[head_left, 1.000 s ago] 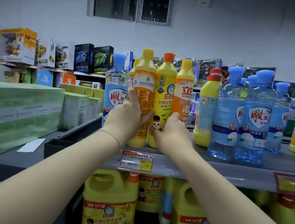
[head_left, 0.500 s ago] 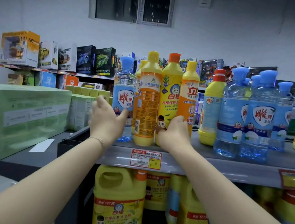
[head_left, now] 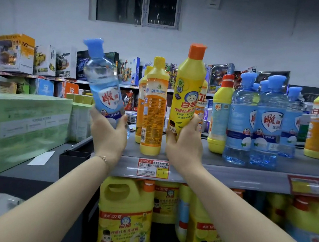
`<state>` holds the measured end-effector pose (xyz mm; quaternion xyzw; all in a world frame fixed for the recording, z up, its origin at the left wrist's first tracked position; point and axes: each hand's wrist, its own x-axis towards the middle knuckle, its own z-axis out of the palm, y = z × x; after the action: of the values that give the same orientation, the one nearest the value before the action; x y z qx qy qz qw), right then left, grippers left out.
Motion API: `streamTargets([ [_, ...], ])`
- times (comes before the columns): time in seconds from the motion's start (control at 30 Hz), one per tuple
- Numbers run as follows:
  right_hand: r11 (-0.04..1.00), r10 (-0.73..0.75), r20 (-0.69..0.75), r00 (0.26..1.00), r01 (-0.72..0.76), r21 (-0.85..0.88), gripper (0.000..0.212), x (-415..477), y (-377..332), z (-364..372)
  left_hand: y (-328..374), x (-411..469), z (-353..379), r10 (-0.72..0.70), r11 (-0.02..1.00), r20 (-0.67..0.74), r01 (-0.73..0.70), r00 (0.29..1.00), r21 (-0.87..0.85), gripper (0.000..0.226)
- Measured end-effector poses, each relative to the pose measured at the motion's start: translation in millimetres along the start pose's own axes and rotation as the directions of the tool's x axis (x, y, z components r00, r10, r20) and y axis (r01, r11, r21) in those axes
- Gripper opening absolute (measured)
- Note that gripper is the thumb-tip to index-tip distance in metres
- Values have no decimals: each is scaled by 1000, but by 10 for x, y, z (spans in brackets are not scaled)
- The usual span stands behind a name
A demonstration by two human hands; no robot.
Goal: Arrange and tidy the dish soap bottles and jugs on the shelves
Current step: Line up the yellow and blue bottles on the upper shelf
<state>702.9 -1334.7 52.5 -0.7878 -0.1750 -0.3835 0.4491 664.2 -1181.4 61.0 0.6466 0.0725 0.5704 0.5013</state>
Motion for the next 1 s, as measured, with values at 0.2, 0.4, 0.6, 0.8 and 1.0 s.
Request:
streamTargets([
  [0.2, 994, -107, -95, 990, 110, 24, 66, 43, -111, -240, 476, -217, 41, 140, 981, 13, -137, 990, -136, 53],
  [0.4, 996, -86, -131, 988, 82, -39, 67, 42, 133, -726, 769, -616, 488, 280, 953, 207, -245, 937, -180, 58],
  [0.6, 996, -69, -233, 970, 56, -63, 47, 144, 691, -1405, 1057, -1146, 1051, 333, 938, 343, -273, 878, -212, 50],
  [0.8, 1000, -16, -297, 955, 7, -29, 35, 373, 1317, -2024, 1340, -1635, 1767, 313, 948, 407, -260, 858, -183, 55],
  [1.0, 993, 64, -244, 968, -86, -83, 44, 596, 1960, -2552, 1591, -2049, 2474, 266, 963, 468, -255, 843, -89, 51],
])
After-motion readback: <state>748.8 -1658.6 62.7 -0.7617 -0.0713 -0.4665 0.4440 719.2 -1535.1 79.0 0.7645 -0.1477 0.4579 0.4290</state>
